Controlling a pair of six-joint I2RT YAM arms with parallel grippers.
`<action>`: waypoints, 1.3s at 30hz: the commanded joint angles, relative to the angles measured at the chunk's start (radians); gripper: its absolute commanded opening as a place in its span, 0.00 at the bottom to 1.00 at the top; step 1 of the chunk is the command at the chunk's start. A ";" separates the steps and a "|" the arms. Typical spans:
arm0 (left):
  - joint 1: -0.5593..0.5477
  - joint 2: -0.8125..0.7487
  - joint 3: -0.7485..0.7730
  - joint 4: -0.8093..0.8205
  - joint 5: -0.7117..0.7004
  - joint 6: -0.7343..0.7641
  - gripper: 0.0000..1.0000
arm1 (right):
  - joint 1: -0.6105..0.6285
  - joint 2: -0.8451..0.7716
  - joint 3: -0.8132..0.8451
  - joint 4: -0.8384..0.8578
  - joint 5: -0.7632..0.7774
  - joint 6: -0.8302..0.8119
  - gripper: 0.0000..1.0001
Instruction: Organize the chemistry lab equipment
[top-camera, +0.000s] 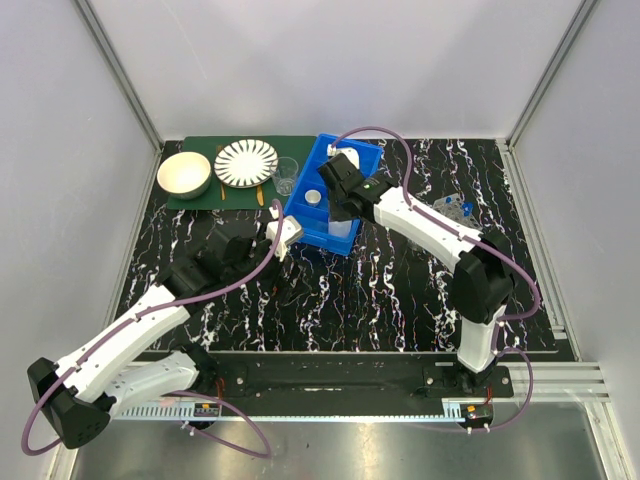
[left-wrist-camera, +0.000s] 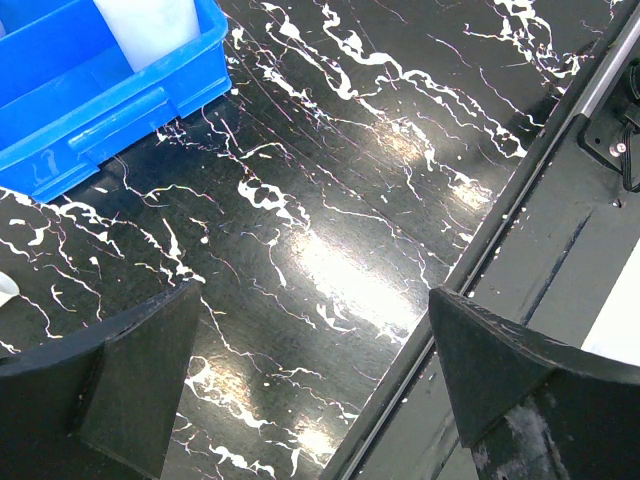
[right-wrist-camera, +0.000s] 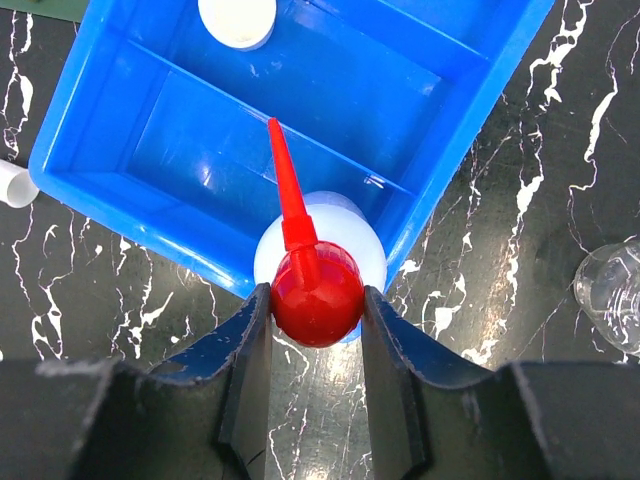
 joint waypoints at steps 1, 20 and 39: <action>-0.001 -0.020 0.003 0.033 -0.009 -0.002 0.99 | 0.009 -0.009 -0.008 0.035 -0.007 0.011 0.00; -0.001 -0.017 0.005 0.033 -0.003 -0.004 0.99 | 0.011 -0.015 -0.043 0.046 -0.012 0.025 0.44; -0.002 -0.019 0.003 0.032 -0.001 -0.004 0.99 | 0.008 -0.044 0.043 0.017 0.077 0.009 0.65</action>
